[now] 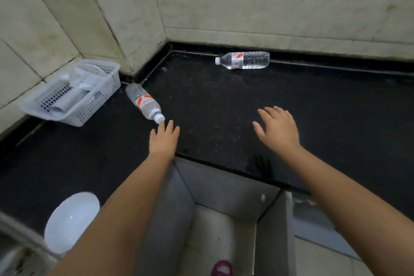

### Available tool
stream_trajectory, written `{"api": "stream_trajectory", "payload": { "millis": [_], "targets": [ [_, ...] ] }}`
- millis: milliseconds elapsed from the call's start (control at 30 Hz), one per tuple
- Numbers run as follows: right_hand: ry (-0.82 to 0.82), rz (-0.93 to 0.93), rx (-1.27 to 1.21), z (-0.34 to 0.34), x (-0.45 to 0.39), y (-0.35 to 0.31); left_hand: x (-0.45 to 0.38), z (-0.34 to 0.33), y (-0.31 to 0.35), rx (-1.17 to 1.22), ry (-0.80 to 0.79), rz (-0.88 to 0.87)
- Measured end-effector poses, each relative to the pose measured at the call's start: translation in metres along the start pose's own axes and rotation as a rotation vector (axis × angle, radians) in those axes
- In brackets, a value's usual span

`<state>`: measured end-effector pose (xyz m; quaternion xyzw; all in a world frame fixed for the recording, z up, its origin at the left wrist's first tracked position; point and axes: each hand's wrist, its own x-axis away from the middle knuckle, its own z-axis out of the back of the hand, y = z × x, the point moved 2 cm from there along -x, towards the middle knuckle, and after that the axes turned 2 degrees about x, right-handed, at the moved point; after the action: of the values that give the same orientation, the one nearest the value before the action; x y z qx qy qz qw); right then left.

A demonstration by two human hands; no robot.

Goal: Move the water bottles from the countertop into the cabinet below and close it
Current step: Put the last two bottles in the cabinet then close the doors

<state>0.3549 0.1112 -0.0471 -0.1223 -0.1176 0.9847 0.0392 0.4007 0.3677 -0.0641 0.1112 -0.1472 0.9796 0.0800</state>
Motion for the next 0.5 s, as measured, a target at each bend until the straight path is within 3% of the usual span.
{"api": "stream_trajectory", "payload": {
  "millis": [267, 400, 500],
  "targets": [
    [-0.093, -0.084, 0.013, -0.048, -0.082, -0.012, -0.103, -0.007, -0.03, -0.451, -0.076, -0.297],
    [-0.108, -0.066, -0.004, -0.07, -0.114, -0.022, -0.125, -0.009, -0.042, -0.491, -0.094, -0.409],
    [-0.156, -0.063, 0.026, -0.079, -0.142, -0.022, -0.138, 0.018, -0.038, -0.479, 0.023, -0.458]
  ]
}}
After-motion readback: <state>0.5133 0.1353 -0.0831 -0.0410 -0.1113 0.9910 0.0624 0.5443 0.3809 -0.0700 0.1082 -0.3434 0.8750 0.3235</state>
